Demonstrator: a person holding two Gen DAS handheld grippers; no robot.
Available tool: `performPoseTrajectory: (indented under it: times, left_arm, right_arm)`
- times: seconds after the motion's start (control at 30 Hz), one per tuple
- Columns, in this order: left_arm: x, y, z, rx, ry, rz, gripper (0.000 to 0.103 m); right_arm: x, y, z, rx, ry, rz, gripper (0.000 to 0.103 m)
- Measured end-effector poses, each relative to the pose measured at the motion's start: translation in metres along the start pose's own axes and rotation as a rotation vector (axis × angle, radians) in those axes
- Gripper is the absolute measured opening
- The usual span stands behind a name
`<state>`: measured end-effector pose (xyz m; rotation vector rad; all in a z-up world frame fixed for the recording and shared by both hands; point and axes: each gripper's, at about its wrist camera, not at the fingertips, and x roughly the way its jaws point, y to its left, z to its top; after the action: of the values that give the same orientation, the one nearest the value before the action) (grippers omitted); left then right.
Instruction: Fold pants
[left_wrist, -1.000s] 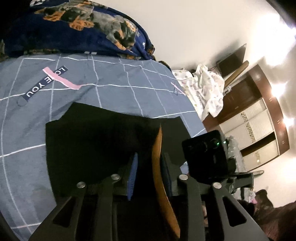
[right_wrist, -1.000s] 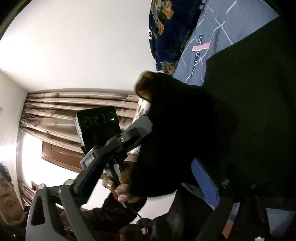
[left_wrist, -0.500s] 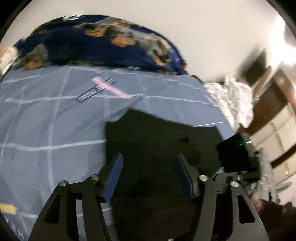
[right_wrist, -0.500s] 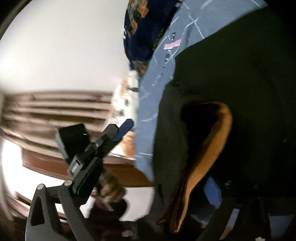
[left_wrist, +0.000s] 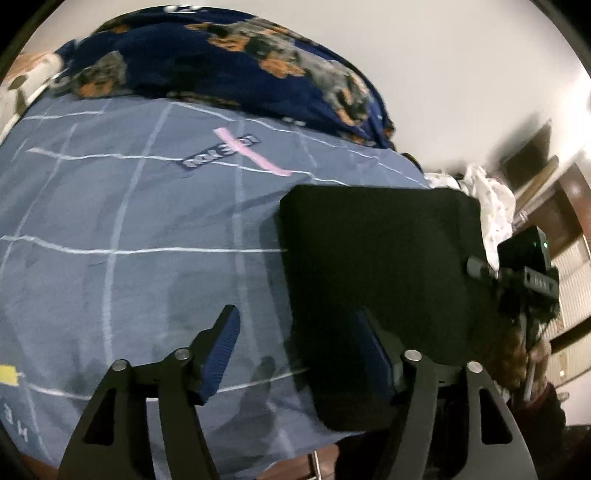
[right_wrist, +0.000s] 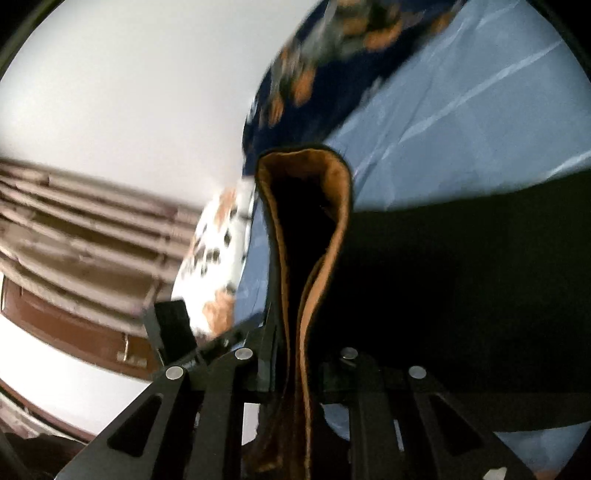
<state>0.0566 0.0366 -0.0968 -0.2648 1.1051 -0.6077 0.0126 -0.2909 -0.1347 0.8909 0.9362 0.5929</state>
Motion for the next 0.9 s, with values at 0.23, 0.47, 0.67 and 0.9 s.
performPoseTrajectory:
  times: [0.23,0.47,0.67,0.9]
  left_arm:
    - [0.046,-0.051,0.003,0.100,0.081,-0.033,0.070]
    - [0.081,-0.080,0.004,0.160,0.151,-0.022,0.070]
    - [0.101,-0.079,0.006,0.125,0.174,-0.040,0.070]
    - [0.125,-0.067,0.009,0.039,0.233,-0.090,0.070]
  right_arm:
    - [-0.100,-0.074,0.024,0.107,-0.153,-0.145,0.014]
    - [-0.140,-0.129,0.020,0.187,-0.224,-0.154,0.014]
    - [-0.145,-0.158,0.014,0.212,-0.207,-0.139,0.014]
    - [-0.156,-0.172,0.009,0.223,-0.206,-0.169,0.036]
